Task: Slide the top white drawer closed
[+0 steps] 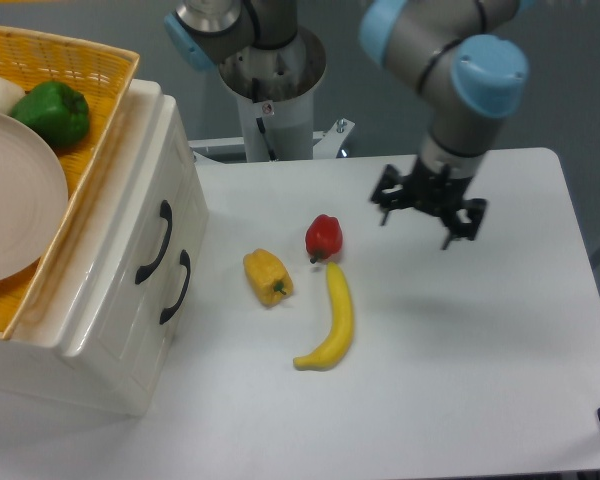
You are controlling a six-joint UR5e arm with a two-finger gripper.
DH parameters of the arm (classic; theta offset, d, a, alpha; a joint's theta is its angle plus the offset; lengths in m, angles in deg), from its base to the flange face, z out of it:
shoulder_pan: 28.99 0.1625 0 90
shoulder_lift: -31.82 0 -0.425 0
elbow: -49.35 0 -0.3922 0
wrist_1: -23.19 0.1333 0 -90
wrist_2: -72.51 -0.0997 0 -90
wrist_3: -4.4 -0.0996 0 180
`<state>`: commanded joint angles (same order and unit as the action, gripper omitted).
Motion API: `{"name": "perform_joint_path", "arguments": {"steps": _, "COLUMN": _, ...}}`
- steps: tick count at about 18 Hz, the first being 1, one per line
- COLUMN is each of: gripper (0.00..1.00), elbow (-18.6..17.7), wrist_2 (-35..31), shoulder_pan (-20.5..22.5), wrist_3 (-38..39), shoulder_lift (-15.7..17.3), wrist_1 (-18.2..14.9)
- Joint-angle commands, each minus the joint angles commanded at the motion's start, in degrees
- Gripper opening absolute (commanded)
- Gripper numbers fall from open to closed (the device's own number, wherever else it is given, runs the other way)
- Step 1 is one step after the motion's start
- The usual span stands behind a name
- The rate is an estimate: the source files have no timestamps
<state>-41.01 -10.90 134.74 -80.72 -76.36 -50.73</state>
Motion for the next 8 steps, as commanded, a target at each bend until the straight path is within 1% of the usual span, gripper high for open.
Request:
{"name": "perform_joint_path", "arguments": {"steps": 2, "gripper": 1.00, "elbow": 1.3, "wrist_2": -0.5, "shoulder_pan": 2.8, "wrist_3": -7.7, "shoulder_lift": -2.0, "wrist_1": 0.4}}
{"name": "perform_joint_path", "arguments": {"steps": 4, "gripper": 1.00, "elbow": 2.7, "wrist_2": -3.0, "shoulder_pan": 3.6, "wrist_3": -12.1, "shoulder_lift": -3.8, "wrist_1": 0.7}}
{"name": "perform_joint_path", "arguments": {"steps": 6, "gripper": 1.00, "elbow": 4.1, "wrist_2": -6.3, "shoulder_pan": 3.8, "wrist_3": -14.6, "shoulder_lift": -5.8, "wrist_1": 2.8}}
{"name": "perform_joint_path", "arguments": {"steps": 8, "gripper": 1.00, "elbow": 4.1, "wrist_2": -7.1, "shoulder_pan": 3.8, "wrist_3": -14.9, "shoulder_lift": -6.7, "wrist_1": 5.9}}
